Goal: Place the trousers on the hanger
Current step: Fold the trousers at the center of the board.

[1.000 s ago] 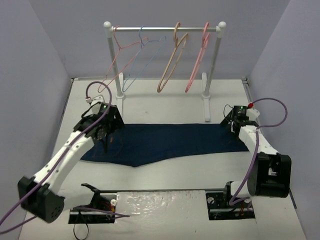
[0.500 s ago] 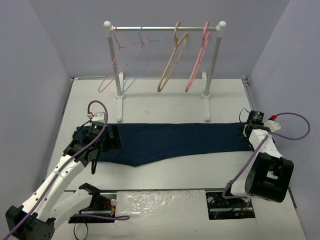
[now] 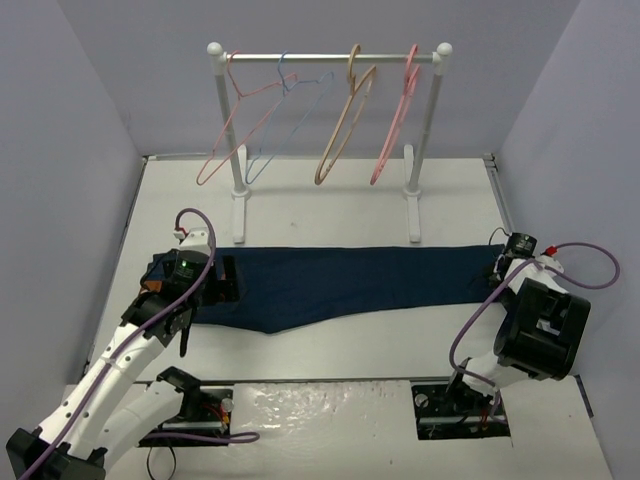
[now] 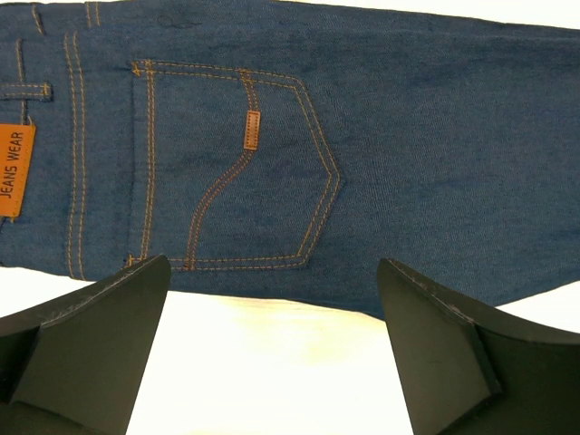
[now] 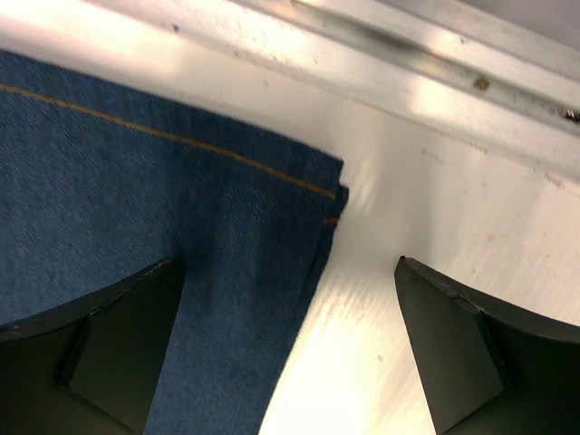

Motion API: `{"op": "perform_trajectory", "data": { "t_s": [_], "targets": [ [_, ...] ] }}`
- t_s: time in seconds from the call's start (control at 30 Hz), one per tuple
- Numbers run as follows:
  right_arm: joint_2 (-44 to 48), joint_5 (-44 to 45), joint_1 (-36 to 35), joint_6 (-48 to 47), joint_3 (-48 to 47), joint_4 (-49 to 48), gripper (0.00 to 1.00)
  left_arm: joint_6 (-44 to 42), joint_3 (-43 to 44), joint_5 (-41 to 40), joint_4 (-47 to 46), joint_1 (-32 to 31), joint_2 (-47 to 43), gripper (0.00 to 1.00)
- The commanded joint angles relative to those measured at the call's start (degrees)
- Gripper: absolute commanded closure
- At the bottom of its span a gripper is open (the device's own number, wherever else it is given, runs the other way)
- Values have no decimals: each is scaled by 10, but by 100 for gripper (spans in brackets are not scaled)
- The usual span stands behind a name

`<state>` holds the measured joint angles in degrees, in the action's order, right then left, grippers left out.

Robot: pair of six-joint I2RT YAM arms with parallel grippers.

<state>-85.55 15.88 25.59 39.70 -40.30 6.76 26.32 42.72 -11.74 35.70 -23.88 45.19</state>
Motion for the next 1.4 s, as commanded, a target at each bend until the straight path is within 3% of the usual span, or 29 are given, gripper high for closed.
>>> {"op": "perform_trajectory", "data": {
  "t_s": [0.0, 0.23, 0.9, 1.07, 1.33, 1.37],
  "targets": [
    [-32, -39, 22, -17, 8, -53, 1, -15, 12, -13, -33, 1, 8, 3],
    [-76, -87, 27, -47, 11, -61, 6, -18, 13, -22, -34, 1, 16, 3],
    [-47, -154, 22, -87, 27, -32, 20, -21, 13, -9, -41, -1, 19, 3],
    [-65, -158, 22, -108, 18, -44, 37, -21, 13, -12, -40, -1, 19, 3],
    [-69, -175, 20, -140, -12, -37, 97, -21, 15, -15, -35, -1, 16, 3],
    [-58, -171, 18, -142, -18, -28, 100, -21, 14, -15, -34, -1, 15, 3]
  ]
}}
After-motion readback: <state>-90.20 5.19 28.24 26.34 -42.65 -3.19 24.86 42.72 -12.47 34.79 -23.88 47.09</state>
